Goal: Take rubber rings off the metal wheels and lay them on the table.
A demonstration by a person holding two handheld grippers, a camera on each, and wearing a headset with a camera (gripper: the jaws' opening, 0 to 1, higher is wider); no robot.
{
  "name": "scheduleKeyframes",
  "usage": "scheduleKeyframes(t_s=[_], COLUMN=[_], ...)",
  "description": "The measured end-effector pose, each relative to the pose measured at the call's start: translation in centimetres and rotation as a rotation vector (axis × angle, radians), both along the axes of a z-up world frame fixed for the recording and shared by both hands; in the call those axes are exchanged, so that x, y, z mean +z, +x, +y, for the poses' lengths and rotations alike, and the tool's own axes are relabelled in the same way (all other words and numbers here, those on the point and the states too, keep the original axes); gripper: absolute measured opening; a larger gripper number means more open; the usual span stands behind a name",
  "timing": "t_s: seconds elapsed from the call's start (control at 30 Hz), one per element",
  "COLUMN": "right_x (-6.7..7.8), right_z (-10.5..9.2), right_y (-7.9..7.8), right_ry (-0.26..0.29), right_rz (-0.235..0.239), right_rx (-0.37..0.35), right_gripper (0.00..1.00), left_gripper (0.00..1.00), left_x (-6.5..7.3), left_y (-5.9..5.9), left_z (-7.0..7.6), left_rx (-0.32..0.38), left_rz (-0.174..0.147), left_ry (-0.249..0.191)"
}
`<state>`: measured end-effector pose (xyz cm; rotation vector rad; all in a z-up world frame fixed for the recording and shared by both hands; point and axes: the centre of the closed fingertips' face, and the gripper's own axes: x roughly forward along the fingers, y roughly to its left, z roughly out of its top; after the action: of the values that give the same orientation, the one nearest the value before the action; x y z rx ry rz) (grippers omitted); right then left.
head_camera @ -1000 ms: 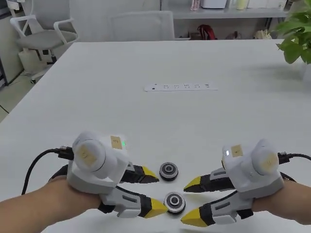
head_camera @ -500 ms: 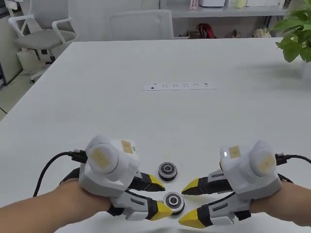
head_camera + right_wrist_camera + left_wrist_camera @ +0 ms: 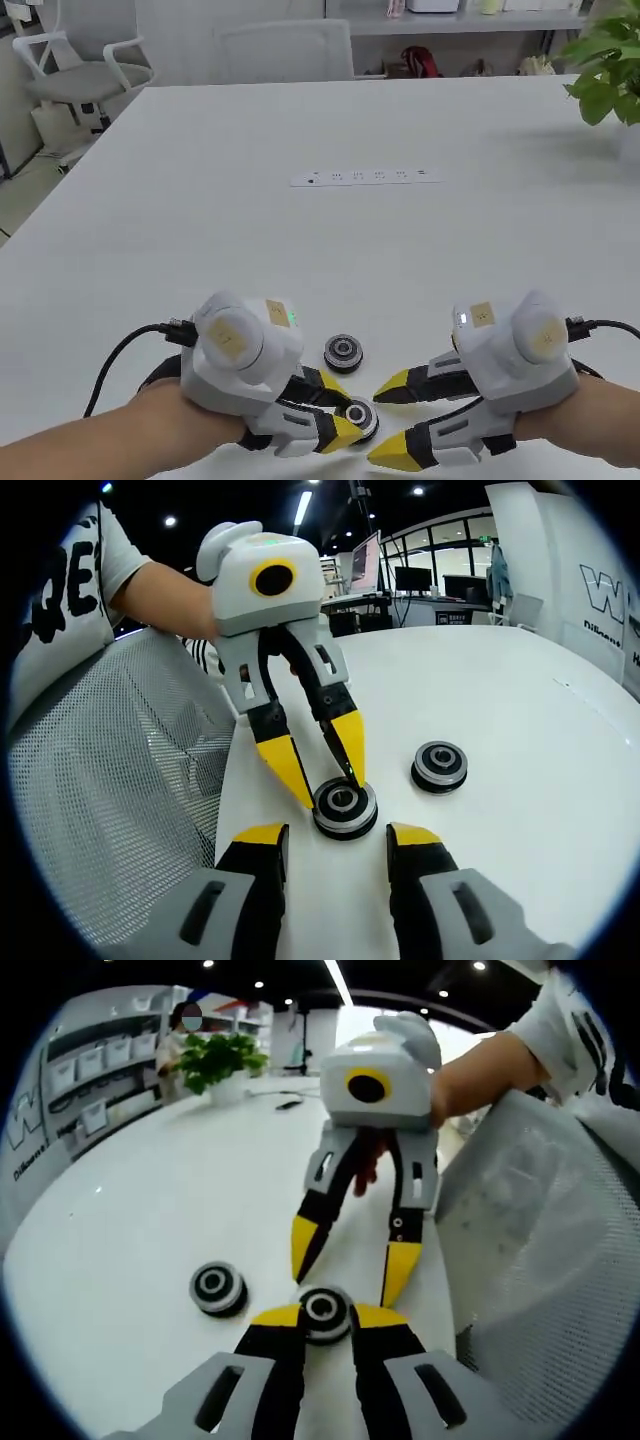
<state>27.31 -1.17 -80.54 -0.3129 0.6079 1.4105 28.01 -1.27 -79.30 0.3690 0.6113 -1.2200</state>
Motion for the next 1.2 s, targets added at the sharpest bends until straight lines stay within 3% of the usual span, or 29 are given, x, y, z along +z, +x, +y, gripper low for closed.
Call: scheduleKeyframes(t_s=[0.3,0.9,1.2], right_x=[0.3,-0.4,-0.2], right_z=[0.3,1.2,0.5], right_y=[0.4,0.5,0.5], right_ry=[0.024,0.01,0.01], right_rz=[0.004,-0.036,-0.016], right_rx=[-0.025,-0.038,-0.052], right_gripper=[0.36,0.28,0.23], left_gripper=[0.14,0.14,0.14], left_x=[-0.1,-0.1,0.0], left_y=[0.1,0.0,0.0], left_z=[-0.1,0.0,0.0], left_rx=[-0.019,0.008,0.01], left_rz=[-0.078,-0.086,-0.094], left_ry=[0.027,0.004,0.006])
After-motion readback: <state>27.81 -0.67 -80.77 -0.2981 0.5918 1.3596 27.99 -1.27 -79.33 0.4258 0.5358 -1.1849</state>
